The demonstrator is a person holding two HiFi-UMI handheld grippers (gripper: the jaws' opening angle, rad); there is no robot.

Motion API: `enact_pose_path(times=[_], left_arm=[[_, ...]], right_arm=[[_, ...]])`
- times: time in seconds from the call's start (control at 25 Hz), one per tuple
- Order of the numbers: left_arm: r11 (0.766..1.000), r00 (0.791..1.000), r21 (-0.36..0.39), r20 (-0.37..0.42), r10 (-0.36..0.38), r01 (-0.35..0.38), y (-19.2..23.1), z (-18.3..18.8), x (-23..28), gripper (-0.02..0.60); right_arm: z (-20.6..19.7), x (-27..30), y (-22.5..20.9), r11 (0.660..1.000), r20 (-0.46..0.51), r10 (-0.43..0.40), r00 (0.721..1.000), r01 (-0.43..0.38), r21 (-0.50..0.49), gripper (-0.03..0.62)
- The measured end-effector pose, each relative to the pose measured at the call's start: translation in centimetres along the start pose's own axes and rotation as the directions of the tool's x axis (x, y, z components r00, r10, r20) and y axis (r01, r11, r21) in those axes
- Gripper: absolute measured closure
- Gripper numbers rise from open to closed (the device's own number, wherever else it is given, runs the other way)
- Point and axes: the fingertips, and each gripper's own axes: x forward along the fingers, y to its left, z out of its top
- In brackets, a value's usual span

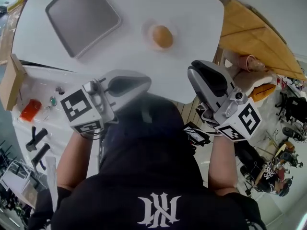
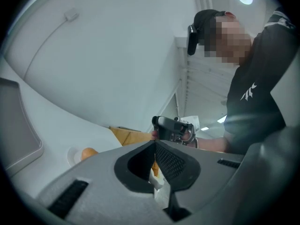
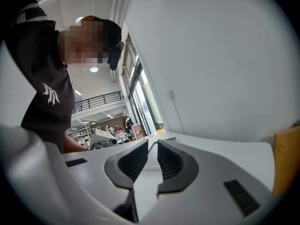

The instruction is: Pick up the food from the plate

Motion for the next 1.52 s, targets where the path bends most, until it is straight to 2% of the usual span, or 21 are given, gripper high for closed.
enact_pose_path(times=[0.08,0.16,0.36,0.48,0.64,0.76,0.96,1.16,1.32,1.52], left_arm=[[1.000,0.999,-0.027,0.045,-0.005,0.006,0.9,0.6,0.1,0.577],[0.999,0.997,-0.044,0.069,0.022,-0.019,2.1,0.8,-0.1,0.577],[0.991,0.993,-0.071,0.041,0.114,-0.111,5.0,-1.4,-0.5,0.577],[0.986,0.991,-0.107,0.038,0.130,-0.126,5.0,-2.5,-0.2,0.577],[0.983,0.990,-0.130,0.040,0.139,-0.133,5.1,-3.6,-0.5,0.577],[0.977,0.987,-0.164,0.059,0.149,-0.137,4.9,-3.8,-0.7,0.577],[0.977,0.986,-0.172,0.089,0.141,-0.124,3.3,-2.5,-0.8,0.577],[0.983,0.990,-0.147,0.071,0.125,-0.113,2.0,-2.0,-0.7,0.577],[0.982,0.991,-0.154,0.058,0.118,-0.107,1.6,-2.7,-0.9,0.577],[0.983,0.992,-0.148,0.040,0.117,-0.110,1.5,-3.1,-0.9,0.577]], right_arm=[[-0.7,1.4,-1.0,1.000,-0.038,0.009,0.999,-0.010,-0.019,0.525],[-1.9,2.9,-1.9,0.999,-0.084,0.021,0.996,-0.025,-0.047,0.476],[-5.3,6.2,-4.0,0.989,-0.199,0.051,0.979,-0.077,-0.124,0.374],[-7.4,7.8,-4.7,0.978,-0.304,0.042,0.952,-0.102,-0.184,0.292],[-8.5,9.7,-5.2,0.979,-0.337,-0.003,0.942,-0.065,-0.191,0.230],[-9.1,10.3,-5.7,0.979,-0.366,-0.044,0.930,-0.033,-0.201,0.207],[-9.4,10.0,-7.1,0.974,-0.414,-0.134,0.900,0.043,-0.221,0.204],[-9.9,10.0,-6.9,0.982,-0.451,-0.133,0.882,0.056,-0.179,0.204],[-10.9,9.9,-7.2,0.974,-0.497,-0.172,0.850,0.072,-0.214,0.206],[-11.4,10.0,-7.4,0.970,-0.520,-0.190,0.833,0.076,-0.232,0.206]])
